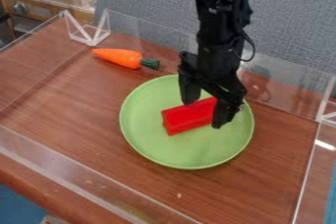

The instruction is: Put the red object on the left side

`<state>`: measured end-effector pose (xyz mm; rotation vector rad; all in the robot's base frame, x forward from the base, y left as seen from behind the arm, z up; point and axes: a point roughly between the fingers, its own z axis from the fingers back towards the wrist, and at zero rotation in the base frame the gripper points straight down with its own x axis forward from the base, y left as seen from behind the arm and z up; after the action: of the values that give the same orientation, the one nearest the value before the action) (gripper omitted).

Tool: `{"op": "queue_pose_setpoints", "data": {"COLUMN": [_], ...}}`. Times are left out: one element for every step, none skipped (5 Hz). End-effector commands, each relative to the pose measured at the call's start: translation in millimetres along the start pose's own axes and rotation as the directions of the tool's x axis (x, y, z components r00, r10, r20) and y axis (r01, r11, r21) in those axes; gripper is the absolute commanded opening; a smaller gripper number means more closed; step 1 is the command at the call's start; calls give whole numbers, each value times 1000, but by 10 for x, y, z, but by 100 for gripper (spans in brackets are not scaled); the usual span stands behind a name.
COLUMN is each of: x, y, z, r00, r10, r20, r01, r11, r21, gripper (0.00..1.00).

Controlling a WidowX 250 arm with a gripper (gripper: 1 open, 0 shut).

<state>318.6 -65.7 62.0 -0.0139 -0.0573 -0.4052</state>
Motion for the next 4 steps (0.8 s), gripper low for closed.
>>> {"op": "queue_pose_setpoints", "data": {"x": [45, 16, 79, 129], "y": [76, 83, 77, 49], "z": [186, 245, 140, 48], "r00": [998, 998, 997, 997], "r10": [21, 18, 26, 30], "r20": [56, 61, 70, 75], "r01": [-22, -18, -26, -30], "r11": [1000, 1000, 1000, 1000], "r21": [6, 1, -3, -5], "gripper": [100, 100, 100, 100]}}
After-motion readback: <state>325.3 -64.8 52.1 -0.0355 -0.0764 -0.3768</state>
